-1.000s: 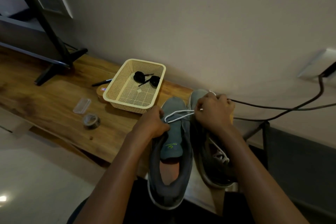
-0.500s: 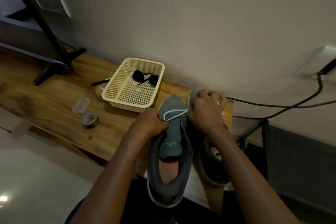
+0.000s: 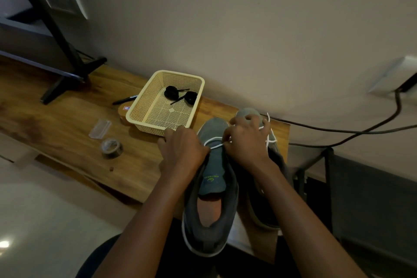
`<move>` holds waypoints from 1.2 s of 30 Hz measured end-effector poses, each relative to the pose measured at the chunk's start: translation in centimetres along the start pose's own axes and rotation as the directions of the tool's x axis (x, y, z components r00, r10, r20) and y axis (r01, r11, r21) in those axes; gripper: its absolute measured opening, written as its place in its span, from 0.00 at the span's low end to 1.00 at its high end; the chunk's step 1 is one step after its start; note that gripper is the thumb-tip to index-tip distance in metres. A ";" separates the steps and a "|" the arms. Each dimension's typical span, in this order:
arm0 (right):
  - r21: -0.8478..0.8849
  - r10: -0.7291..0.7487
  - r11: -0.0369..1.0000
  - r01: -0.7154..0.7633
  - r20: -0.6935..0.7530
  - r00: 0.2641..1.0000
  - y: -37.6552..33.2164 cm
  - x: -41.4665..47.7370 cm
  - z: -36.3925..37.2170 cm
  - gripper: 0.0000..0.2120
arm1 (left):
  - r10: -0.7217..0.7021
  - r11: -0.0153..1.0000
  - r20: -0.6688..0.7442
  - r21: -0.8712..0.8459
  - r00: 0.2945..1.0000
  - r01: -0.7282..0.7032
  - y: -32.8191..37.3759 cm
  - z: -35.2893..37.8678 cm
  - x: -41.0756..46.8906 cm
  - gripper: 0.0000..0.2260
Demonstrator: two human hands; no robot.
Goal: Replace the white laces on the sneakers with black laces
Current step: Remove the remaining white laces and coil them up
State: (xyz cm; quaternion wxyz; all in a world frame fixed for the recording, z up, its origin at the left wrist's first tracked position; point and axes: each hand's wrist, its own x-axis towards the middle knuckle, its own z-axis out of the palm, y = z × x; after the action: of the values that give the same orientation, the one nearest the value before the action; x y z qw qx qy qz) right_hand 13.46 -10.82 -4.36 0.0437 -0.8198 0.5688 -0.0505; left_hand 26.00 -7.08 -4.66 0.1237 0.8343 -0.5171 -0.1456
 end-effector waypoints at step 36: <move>-0.048 0.232 0.966 -0.253 -0.261 0.937 2.0 0.4 -0.5 0.09 | 0.005 0.999 -0.089 0.035 0.996 -0.002 0.3 0.3 -0.3 0.07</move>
State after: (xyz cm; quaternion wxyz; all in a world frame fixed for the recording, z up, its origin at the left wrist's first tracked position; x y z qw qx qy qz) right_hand 11.64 -11.89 -4.09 -0.0567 -0.7312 0.6680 -0.1260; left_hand 25.50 -6.93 -4.77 0.1321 0.8411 -0.5150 -0.0989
